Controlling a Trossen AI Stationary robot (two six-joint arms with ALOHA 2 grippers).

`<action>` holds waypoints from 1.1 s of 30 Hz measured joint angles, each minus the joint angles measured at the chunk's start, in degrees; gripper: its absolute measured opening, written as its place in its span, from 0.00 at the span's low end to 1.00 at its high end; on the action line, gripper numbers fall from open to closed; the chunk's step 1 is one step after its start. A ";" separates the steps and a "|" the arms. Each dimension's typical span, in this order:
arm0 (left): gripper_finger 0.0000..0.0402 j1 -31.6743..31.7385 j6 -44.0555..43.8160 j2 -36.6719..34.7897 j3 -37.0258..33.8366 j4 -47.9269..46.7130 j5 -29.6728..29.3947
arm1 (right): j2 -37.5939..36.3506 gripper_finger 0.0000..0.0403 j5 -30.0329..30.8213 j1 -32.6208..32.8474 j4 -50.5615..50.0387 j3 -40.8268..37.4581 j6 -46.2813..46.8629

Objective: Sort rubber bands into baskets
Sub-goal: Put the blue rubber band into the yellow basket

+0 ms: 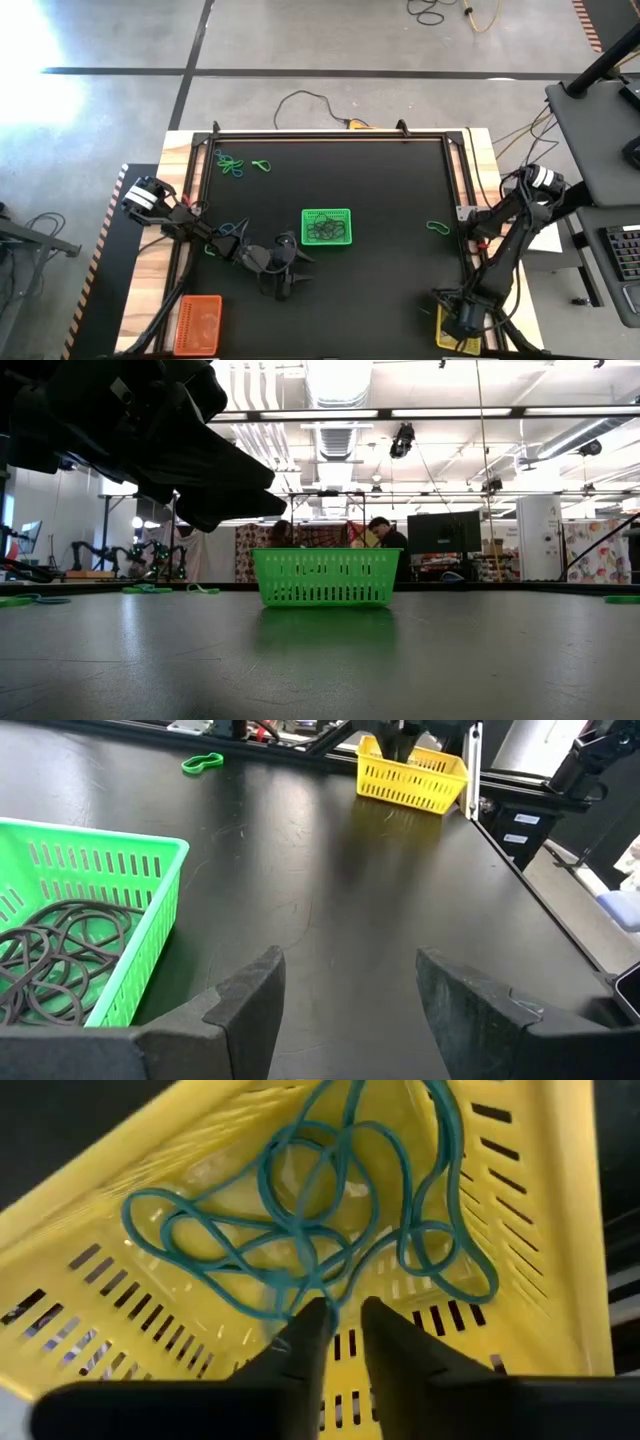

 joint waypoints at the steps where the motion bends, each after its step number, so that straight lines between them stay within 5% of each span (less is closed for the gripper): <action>1: 0.52 -0.01 0.00 0.00 -0.01 0.00 0.00 | -0.05 0.18 -0.08 -0.14 -0.48 0.27 -0.25; 10: 0.52 0.01 2.58 -0.48 0.00 -0.24 -0.07 | -4.72 0.41 0.27 -1.42 -20.33 8.97 -1.43; 14: 0.52 0.01 7.65 -5.56 0.09 -3.63 -0.06 | -5.72 0.47 11.96 -1.98 -29.52 14.68 -3.20; 19: 0.52 -0.01 8.31 -19.01 0.09 -21.97 -1.49 | -5.78 0.49 31.10 -4.73 -33.27 19.91 -11.70; 23: 0.52 0.37 0.52 -30.91 0.14 -43.79 -5.43 | -5.25 0.49 41.80 -9.06 -32.34 21.24 -19.92; 28: 0.52 4.51 -15.35 -42.14 0.27 -68.78 -11.80 | -3.24 0.49 45.17 -16.76 -27.71 21.15 -32.94; 33: 0.49 16.78 -23.78 -45.40 4.49 -88.20 -6.78 | -2.16 0.49 45.40 -24.87 -17.28 20.60 -52.71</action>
